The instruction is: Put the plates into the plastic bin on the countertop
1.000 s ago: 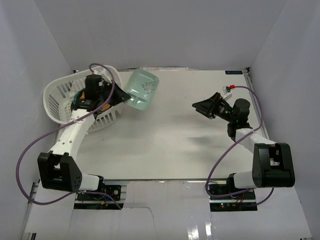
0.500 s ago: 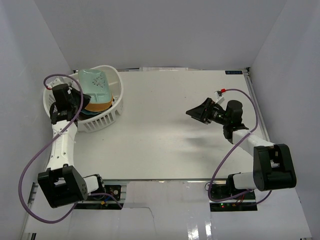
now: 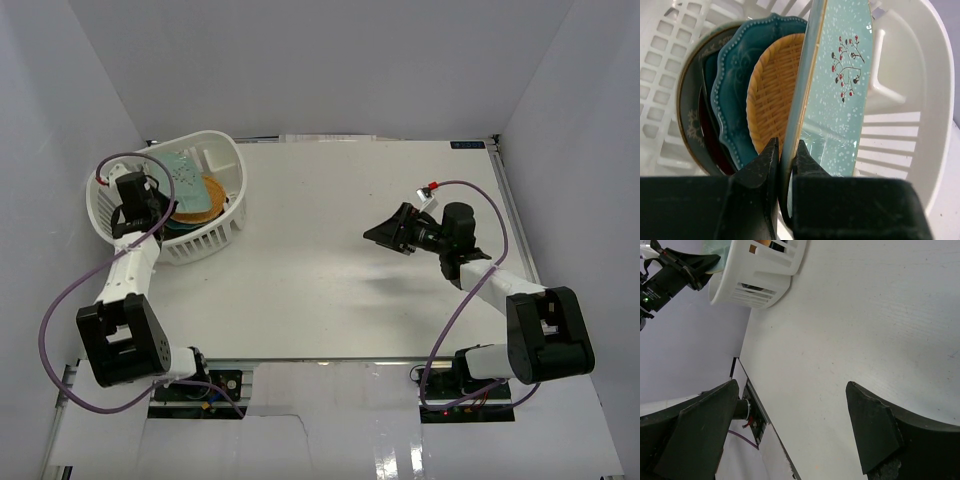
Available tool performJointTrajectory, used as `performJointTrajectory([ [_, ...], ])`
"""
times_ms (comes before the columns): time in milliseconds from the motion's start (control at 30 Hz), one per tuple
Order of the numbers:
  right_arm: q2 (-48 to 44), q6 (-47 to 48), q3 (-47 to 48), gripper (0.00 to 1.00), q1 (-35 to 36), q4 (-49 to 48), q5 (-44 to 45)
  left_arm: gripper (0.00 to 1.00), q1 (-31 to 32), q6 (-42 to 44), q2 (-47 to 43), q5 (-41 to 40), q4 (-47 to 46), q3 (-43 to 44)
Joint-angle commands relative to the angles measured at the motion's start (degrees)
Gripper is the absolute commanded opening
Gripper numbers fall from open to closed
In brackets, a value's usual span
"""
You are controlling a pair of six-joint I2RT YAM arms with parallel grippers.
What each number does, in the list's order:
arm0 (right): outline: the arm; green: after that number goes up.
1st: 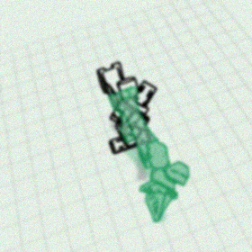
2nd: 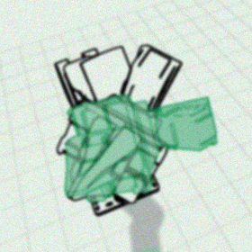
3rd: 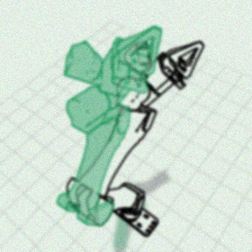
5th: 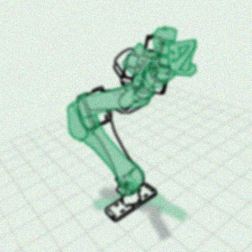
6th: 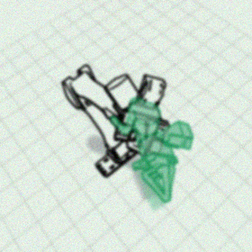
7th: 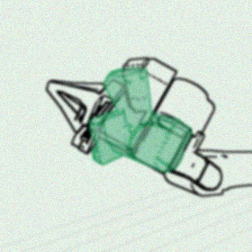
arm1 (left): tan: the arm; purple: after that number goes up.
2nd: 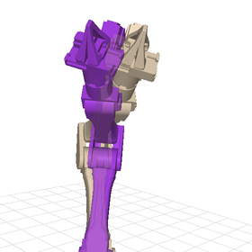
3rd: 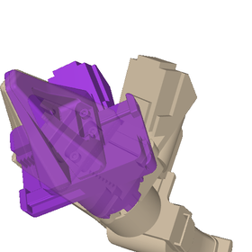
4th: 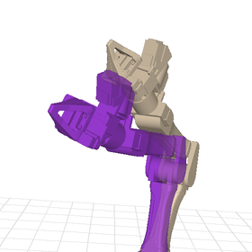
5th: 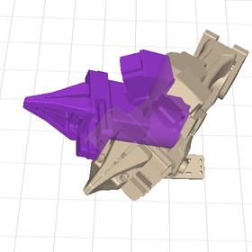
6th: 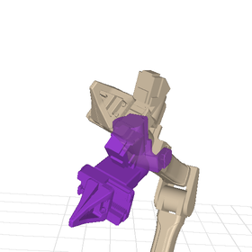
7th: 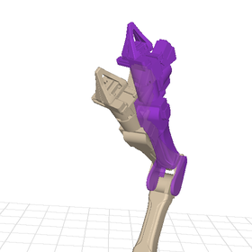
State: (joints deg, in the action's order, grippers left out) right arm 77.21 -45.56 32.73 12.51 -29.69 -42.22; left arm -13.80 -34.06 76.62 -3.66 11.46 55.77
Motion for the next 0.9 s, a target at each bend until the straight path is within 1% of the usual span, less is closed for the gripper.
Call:
performJointTrajectory([
  [0, -0.5, 1.5, 1.7, 0.94, 0.7, -0.4, 0.1, 0.05, -0.3, 1.5, 0.8, -0.6, -11.0, 1.2],
  [67, -0.5, 1.5, 1.7, 0.94, 0.9, -0.3, 0.2, 0.18, -0.3, 1.8, 2.3, 0.8, -10.9, 1.7],
  [100, -0.7, 1.5, 1.8, 0.94, 1.0, -0.2, 0.4, 0.32, -0.3, 1.6, 2.3, 1.3, -10.6, 1.7],
  [200, -0.9, 1.8, 2.2, 0.93, 1.4, 0.7, 0.8, 0.62, -0.3, 0.6, 0.6, -0.2, -9.4, 1.0],
  [233, -1.0, 1.9, 2.3, 0.93, 1.5, 1.0, 1.1, 0.79, -0.3, 0.6, -0.1, -0.4, -9.1, 0.8],
  [267, -1.2, 2.1, 2.9, 0.93, 1.6, 2.3, 1.3, 0.85, -0.3, 1.0, -0.7, -0.4, -8.3, 0.7],
  [300, -1.6, 2.4, 3.1, 0.92, 1.7, 3.0, 2.3, 0.95, -0.3, 1.3, -2.1, -0.6, -7.8, 0.8],
  [333, -2.0, 2.6, 3.5, 0.92, 2.0, 4.4, 2.8, 0.98, -0.3, 1.5, -3.0, -0.8, -6.6, 0.7],
  [500, -5.5, 3.5, 4.9, 0.90, 3.0, 8.0, 6.4, 0.98, -0.3, 0.9, -9.9, 0.3, -4.3, 0.6],
  [533, -6.0, 3.7, 5.1, 0.90, 3.1, 8.4, 6.6, 0.98, -0.2, 0.6, -12.4, 1.8, -4.1, 0.7],
  [600, -8.0, 3.7, 5.3, 0.90, 3.8, 8.9, 7.0, 0.98, -0.1, -0.3, -14.7, 4.3, -3.3, 0.6],
  [633, -8.6, 4.5, 5.4, 0.90, 4.3, 9.0, 7.0, 0.98, 0.1, -0.8, -17.1, 9.1, -3.2, 0.3],
  [700, -10.9, 5.8, 5.8, 0.90, 5.5, 10.7, 8.2, 0.98, 0.5, -1.8, -19.4, 14.2, -3.3, -0.7],
  [733, -11.7, 7.6, 6.7, 0.90, 5.9, 11.7, 8.6, 0.98, 1.7, -2.0, -20.4, 17.0, -3.3, -1.2],
  [767, -13.3, 8.7, 7.4, 0.90, 6.1, 12.5, 8.4, 0.98, 2.5, -2.3, -22.5, 22.2, -3.4, -1.8],
  [800, -14.2, 9.9, 8.3, 0.90, 6.3, 15.8, 8.5, 0.98, 5.0, -2.5, -23.7, 24.5, -3.6, -2.9],
  [833, -16.4, 11.9, 10.1, 0.90, 6.4, 17.6, 9.6, 0.98, 6.6, -2.3, -26.3, 28.8, -4.4, -3.7],
  [867, -17.7, 12.7, 10.9, 0.90, 6.4, 19.2, 10.5, 0.98, 8.3, -1.7, -27.7, 30.5, -4.5, -4.3],
])
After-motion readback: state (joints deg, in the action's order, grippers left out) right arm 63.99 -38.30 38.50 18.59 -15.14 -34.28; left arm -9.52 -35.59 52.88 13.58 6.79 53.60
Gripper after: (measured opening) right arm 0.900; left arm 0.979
